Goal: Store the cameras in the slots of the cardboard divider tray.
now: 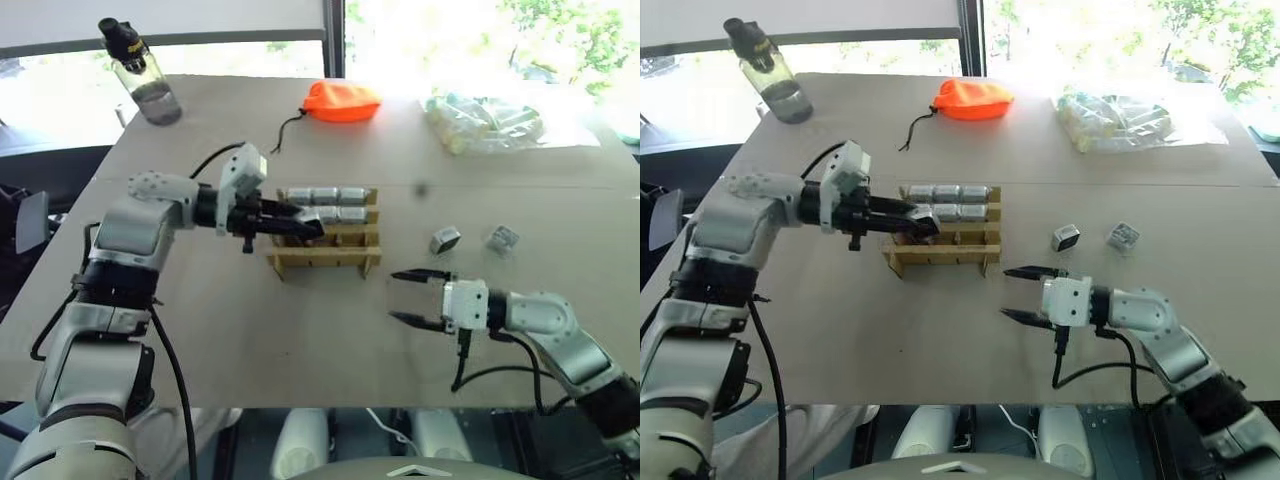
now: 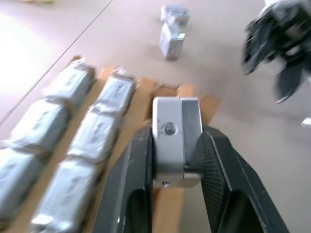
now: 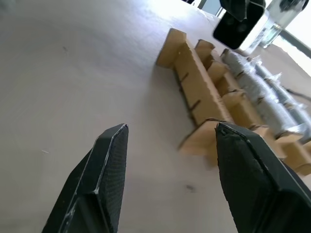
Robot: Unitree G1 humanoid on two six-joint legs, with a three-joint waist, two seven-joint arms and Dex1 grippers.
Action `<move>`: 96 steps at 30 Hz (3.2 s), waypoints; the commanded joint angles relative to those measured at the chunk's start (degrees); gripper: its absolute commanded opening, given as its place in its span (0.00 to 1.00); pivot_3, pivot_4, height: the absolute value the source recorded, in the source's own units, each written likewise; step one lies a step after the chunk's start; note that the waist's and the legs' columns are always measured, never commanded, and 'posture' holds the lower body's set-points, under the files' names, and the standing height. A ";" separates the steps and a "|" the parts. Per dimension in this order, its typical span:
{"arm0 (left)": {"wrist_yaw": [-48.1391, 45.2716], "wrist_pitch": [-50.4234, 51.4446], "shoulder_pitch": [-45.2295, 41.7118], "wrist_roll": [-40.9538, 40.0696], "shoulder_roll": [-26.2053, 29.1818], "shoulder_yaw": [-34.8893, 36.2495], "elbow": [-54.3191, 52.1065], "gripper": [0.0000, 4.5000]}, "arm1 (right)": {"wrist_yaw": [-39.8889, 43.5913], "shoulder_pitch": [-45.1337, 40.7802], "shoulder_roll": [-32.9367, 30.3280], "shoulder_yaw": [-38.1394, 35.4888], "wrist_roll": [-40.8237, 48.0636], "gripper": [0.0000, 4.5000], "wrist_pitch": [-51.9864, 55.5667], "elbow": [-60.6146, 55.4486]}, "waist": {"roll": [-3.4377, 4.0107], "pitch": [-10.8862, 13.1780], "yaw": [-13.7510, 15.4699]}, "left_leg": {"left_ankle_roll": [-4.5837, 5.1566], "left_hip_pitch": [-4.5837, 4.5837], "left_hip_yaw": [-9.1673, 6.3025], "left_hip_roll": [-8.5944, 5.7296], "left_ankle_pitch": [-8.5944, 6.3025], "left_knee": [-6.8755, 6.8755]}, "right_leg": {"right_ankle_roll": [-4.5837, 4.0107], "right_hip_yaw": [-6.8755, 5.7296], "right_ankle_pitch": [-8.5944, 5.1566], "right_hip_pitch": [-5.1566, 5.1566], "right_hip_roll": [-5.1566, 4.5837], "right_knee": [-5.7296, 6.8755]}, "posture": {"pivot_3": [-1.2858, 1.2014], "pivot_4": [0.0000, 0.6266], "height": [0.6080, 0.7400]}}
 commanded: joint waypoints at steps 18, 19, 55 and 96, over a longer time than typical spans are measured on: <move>-8.83 -36.97 -13.68 6.69 -1.44 -14.67 30.61 0.16 | 4.15 13.81 2.41 -15.29 17.30 0.62 17.51 -11.78 | -0.18 -0.02 0.22 | 0.05 -0.12 -0.24 -0.16 -0.02 0.05 | 0.01 -0.13 0.00 -0.01 -0.07 0.00 | 0.52 0.24 0.89; -8.83 -38.15 -14.28 7.34 -1.88 -14.66 32.14 0.16 | 4.26 13.89 2.66 -15.46 17.03 0.62 17.54 -11.81 | -0.19 -0.03 0.24 | 0.06 -0.11 -0.26 -0.16 -0.02 0.05 | 0.01 -0.11 0.00 -0.01 -0.07 0.00 | 0.52 0.24 0.89; -8.83 -16.28 -5.87 -11.26 6.19 -8.86 3.97 0.99 | -5.88 8.66 3.51 -27.72 4.17 0.62 21.83 -0.32 | -0.28 -0.01 -0.04 | 0.09 -0.12 -0.40 -0.16 -0.04 0.08 | 0.00 -0.09 0.01 -0.02 -0.10 0.03 | 0.52 0.24 0.89; 27.26 18.89 31.47 -30.99 5.65 23.61 -51.83 1.00 | 18.71 -22.48 -2.80 -26.24 -4.40 0.98 13.05 52.12 | -0.20 -0.01 -1.03 | 0.04 0.27 -0.11 0.15 -0.02 0.01 | -0.01 0.21 0.02 0.21 -0.08 0.04 | 0.52 0.24 0.89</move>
